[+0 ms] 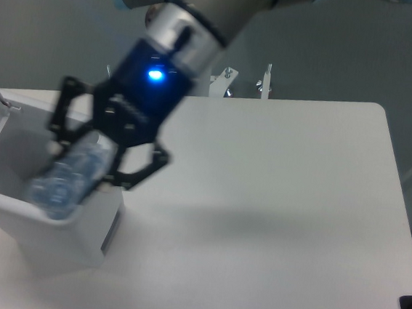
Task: Place the trash in the trash can
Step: 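Carry the bottle over the white bin and release it inside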
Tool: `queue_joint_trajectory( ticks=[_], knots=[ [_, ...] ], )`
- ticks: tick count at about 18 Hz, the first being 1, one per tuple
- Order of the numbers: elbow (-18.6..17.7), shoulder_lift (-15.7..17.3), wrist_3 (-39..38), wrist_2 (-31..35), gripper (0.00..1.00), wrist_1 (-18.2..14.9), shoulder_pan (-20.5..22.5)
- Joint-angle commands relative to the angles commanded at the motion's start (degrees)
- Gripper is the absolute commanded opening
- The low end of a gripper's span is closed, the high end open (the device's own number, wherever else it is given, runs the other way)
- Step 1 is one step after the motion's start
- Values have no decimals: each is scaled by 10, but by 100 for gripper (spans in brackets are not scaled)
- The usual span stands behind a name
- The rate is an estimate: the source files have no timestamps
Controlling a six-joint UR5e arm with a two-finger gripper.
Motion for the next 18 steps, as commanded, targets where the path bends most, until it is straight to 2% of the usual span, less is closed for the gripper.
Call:
queue_joint_trajectory(
  ticks=[2,3,6,7,8,12,14,18],
  knots=[
    [-17,6,1,-1,27,1,-11],
    [-23,8,4,-1,32,2,-14],
    [-45,11,53,-1,75,5,-16],
    [-54,14,73,-1,96,5,-16],
    [-62,18,87,-1,100,5,-15],
    [-101,38,105,0,100,5,-6],
    [-107,47,109,0,100,5,19],
    [-112,46,120,7,100,4,81]
  ],
)
